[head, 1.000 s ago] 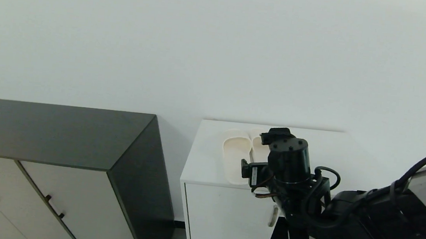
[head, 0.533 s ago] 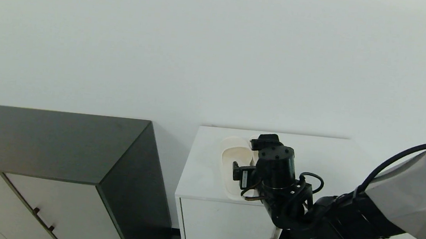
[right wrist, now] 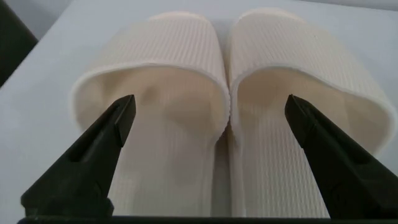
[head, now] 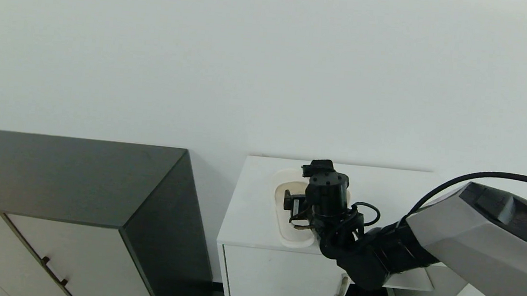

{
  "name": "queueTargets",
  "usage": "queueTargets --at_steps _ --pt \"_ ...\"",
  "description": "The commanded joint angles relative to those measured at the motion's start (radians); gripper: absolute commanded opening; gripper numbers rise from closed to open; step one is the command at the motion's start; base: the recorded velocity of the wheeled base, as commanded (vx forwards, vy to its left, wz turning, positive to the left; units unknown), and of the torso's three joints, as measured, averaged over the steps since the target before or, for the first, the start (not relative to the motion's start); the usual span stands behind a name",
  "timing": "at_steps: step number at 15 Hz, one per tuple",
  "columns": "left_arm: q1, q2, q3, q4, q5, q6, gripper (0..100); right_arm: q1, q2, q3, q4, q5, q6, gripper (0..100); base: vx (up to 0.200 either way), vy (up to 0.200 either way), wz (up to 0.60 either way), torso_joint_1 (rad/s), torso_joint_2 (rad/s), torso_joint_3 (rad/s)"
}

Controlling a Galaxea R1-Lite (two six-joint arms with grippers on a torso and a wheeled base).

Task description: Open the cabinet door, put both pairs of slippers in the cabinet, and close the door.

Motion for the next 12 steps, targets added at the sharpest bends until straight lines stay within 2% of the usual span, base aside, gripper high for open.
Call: queueTargets --at_steps 1,6,7,12 --pt "0.0 0.0 0.0 0.0 0.0 0.0 0 -0.017 0.027 -0.021 -0.001 0.019 0.001 100 0.0 0.0 0.0 0.0 0.0 0.0" --pt "0.0 0.0 0.0 0.0 0.0 0.0 0 -0.057 0.049 -0.065 -0.001 0.059 -0.028 100 0.0 0.0 0.0 0.0 0.0 0.0" --pt "0.0 0.0 0.0 0.0 0.0 0.0 0 -0.059 0.052 -0.07 -0.001 0.059 -0.028 0 0.0 0.0 0.0 0.0 0.0 0.0" --pt "0.0 0.0 0.0 0.0 0.0 0.0 0 -0.057 0.056 -0.073 -0.004 0.059 -0.03 0 0.0 0.0 0.0 0.0 0.0 0.0"
